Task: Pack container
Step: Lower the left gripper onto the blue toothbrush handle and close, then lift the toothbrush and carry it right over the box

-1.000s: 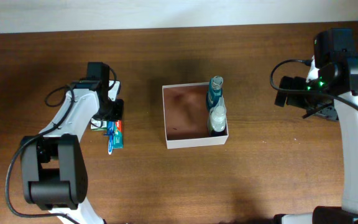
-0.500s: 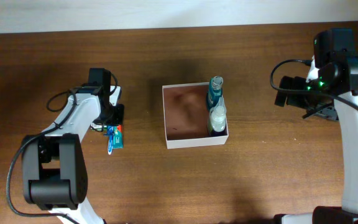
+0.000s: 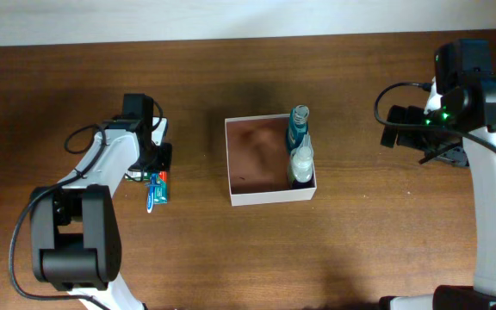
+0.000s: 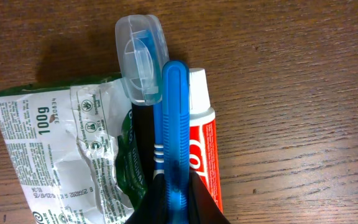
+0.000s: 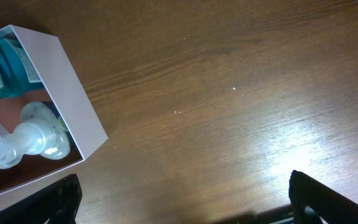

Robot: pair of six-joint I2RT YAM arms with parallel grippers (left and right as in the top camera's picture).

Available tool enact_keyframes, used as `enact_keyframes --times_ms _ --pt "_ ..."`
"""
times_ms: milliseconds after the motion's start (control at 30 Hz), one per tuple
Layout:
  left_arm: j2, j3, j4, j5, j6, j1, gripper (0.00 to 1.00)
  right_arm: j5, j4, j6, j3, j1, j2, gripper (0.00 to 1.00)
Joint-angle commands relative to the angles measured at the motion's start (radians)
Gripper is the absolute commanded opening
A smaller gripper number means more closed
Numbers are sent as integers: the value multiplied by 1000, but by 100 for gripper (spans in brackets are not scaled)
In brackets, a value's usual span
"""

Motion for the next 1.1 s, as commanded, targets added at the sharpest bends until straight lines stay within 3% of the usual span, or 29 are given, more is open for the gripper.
enact_keyframes --times_ms 0,367,533,933,1067 --pt "10 -6 0 -14 2 6 1 12 1 2 13 -6 -17 98" --pt "10 178 -172 -5 -34 -7 0 12 0 1 13 -6 -17 98" --pt "6 274 -268 79 -57 -44 0 12 0 1 13 -6 -17 98" --pt "-32 438 -360 339 -286 -183 0 12 1 1 13 -6 -17 98" --pt "-43 438 -360 350 -368 -227 0 12 0 2 13 -6 -17 98"
